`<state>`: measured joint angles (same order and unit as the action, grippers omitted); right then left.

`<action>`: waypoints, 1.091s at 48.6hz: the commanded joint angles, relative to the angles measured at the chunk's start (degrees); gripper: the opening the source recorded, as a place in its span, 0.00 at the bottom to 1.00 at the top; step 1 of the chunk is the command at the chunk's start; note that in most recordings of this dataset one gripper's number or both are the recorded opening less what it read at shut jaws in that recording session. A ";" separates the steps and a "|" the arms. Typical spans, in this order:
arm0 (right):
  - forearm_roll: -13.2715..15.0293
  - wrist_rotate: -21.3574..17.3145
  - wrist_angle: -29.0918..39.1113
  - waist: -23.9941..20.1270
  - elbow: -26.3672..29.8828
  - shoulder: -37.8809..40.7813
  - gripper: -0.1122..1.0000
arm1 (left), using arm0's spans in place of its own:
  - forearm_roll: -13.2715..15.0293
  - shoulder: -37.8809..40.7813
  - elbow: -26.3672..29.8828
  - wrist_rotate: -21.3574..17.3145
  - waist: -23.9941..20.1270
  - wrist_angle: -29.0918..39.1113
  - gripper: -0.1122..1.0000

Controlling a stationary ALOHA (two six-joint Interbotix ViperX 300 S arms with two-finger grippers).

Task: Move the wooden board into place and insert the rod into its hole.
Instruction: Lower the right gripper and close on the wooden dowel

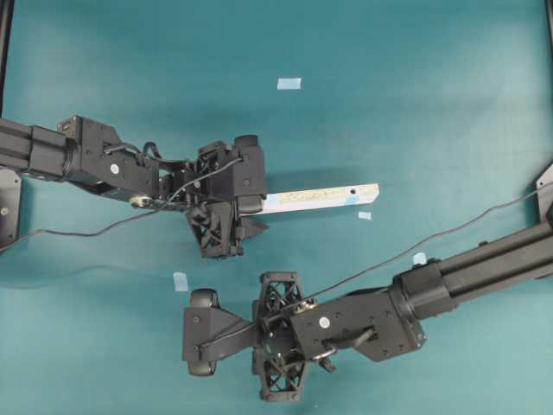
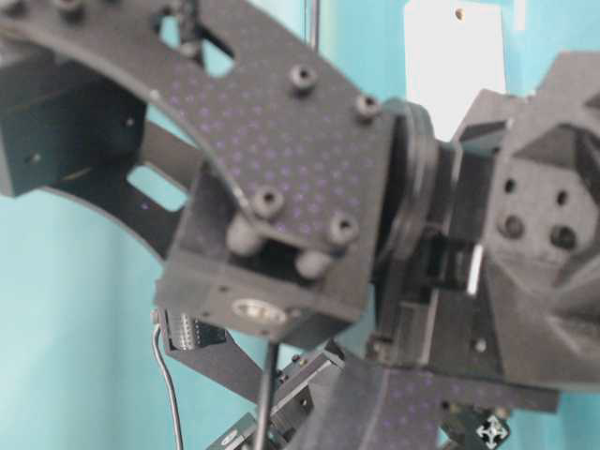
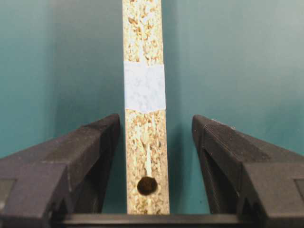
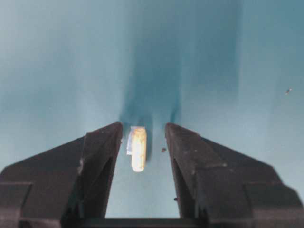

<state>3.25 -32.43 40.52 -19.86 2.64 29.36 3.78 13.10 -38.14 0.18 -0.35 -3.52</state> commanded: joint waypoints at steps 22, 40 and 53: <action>-0.09 -3.08 0.18 -0.18 1.41 -1.14 0.50 | 0.00 -1.67 0.26 0.53 0.44 -0.35 0.65; -0.09 -3.60 1.05 -0.18 1.49 -1.05 0.29 | 0.00 -1.67 0.35 0.53 0.53 -0.35 0.65; -0.18 -3.25 1.23 -0.26 1.49 -1.58 0.20 | 0.00 -1.67 0.35 0.53 0.53 -0.35 0.65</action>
<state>3.16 -35.86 41.84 -19.86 2.72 29.36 3.78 13.10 -38.14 0.18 -0.35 -3.60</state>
